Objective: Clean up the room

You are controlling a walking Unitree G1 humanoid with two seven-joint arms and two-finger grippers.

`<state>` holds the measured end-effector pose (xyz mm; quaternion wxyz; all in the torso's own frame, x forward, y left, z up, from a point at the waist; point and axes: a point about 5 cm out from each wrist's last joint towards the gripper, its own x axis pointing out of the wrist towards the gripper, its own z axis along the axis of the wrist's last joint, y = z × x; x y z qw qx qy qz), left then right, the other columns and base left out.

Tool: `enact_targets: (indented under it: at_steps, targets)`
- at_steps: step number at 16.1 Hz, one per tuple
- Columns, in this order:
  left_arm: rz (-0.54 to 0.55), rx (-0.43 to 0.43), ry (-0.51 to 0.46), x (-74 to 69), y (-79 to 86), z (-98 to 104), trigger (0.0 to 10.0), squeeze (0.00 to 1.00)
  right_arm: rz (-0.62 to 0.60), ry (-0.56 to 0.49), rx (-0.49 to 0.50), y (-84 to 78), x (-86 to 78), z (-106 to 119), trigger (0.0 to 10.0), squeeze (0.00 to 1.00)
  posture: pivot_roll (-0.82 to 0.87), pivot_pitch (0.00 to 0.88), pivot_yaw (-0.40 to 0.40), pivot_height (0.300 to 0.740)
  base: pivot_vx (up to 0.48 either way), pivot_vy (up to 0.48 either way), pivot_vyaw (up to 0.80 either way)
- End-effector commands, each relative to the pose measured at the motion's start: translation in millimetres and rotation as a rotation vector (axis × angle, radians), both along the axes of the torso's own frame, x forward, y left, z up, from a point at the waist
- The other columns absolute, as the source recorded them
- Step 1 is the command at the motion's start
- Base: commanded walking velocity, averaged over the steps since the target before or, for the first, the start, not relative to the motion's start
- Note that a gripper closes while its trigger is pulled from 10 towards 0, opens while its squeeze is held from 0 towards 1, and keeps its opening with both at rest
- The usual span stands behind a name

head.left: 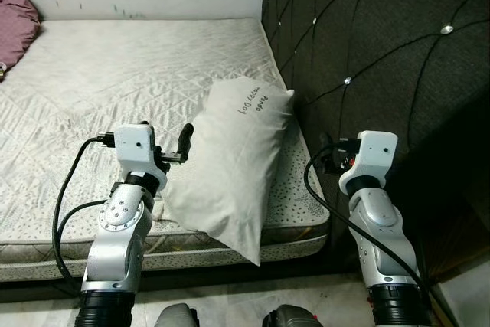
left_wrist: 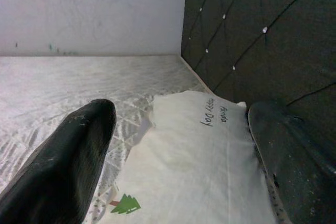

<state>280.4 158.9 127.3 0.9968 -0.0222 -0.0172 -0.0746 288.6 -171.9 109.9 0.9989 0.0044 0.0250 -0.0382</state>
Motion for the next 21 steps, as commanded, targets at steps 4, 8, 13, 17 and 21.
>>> enact_targets:
  at_steps: [4,8,13,17,21]
  targets:
    - [-0.001,-0.004,-0.009,0.2,1.5,2.3,10.0,0.00,0.020,-0.014,-0.016,1.6,3.0,4.0,10.0,0.00,0.02,0.000,-0.016,0.704,0.480,0.000,0.00]
    - [0.007,0.001,-0.006,1.3,1.5,1.7,10.0,0.00,0.018,-0.016,-0.018,1.2,4.0,5.4,10.0,0.00,0.02,0.000,-0.018,0.704,0.480,0.000,0.00]
    - [0.012,-0.007,-0.001,0.7,-0.2,0.1,10.0,0.00,0.049,-0.026,-0.030,2.4,2.6,6.2,10.0,0.00,0.02,0.000,-0.022,0.704,0.441,0.000,0.00]
    - [0.061,-0.010,0.025,0.8,1.2,-2.9,10.0,0.00,0.052,-0.029,-0.035,3.7,5.1,8.1,10.0,0.00,0.04,0.000,-0.031,0.704,0.065,0.000,0.73]
    - [0.078,0.030,0.042,-7.2,0.0,-9.0,10.0,0.00,0.023,-0.041,-0.030,-2.3,8.5,15.1,10.0,0.00,0.04,0.000,-0.042,0.704,0.000,0.000,0.00]
